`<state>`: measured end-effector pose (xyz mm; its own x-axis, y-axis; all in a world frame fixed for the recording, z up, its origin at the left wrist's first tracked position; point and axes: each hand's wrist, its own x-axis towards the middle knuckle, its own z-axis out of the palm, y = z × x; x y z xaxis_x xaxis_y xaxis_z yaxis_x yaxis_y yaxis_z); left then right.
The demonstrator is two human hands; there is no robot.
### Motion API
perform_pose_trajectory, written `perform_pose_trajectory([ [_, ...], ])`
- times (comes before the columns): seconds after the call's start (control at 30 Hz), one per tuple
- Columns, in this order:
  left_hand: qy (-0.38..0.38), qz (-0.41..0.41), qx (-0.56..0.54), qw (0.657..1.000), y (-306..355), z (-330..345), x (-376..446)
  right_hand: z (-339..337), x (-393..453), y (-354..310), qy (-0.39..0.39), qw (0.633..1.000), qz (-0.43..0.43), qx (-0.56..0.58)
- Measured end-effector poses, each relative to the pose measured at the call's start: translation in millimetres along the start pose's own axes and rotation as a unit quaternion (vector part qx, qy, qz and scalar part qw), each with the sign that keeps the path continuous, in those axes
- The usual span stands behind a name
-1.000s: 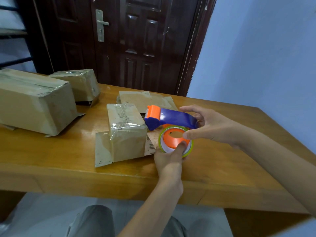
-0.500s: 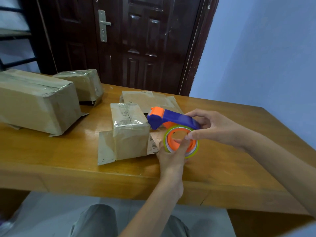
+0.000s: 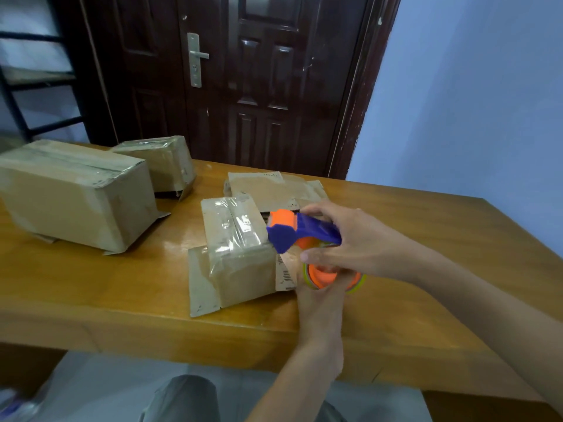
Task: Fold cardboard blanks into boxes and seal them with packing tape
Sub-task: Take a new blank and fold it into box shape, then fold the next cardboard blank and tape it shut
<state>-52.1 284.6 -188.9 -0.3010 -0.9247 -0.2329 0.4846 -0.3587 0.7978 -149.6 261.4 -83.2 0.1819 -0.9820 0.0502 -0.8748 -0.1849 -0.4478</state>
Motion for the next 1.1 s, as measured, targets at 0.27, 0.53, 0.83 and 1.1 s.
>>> perform_pose_trajectory([
  [0.27, -0.058, 0.282, 0.408, 0.866, 85.4, -84.2, -89.2, -3.1, -2.2, 23.1, 0.009, 1.0, -0.007, 0.017],
  [0.53, -0.016, 0.405, 0.712, 0.574, 123.4, -117.6, 20.5, -2.4, 3.1, 18.7, -0.039, 0.997, -0.037, -0.063],
  [0.83, -0.1, 0.448, 0.714, 0.529, 135.4, -134.7, 49.1, 8.8, -0.9, 29.3, -0.056, 0.99, -0.056, -0.117],
  [1.1, -0.118, 0.469, 0.678, 0.553, 135.5, -138.6, 55.3, -2.7, -13.8, 31.0, -0.017, 0.978, -0.113, -0.175],
])
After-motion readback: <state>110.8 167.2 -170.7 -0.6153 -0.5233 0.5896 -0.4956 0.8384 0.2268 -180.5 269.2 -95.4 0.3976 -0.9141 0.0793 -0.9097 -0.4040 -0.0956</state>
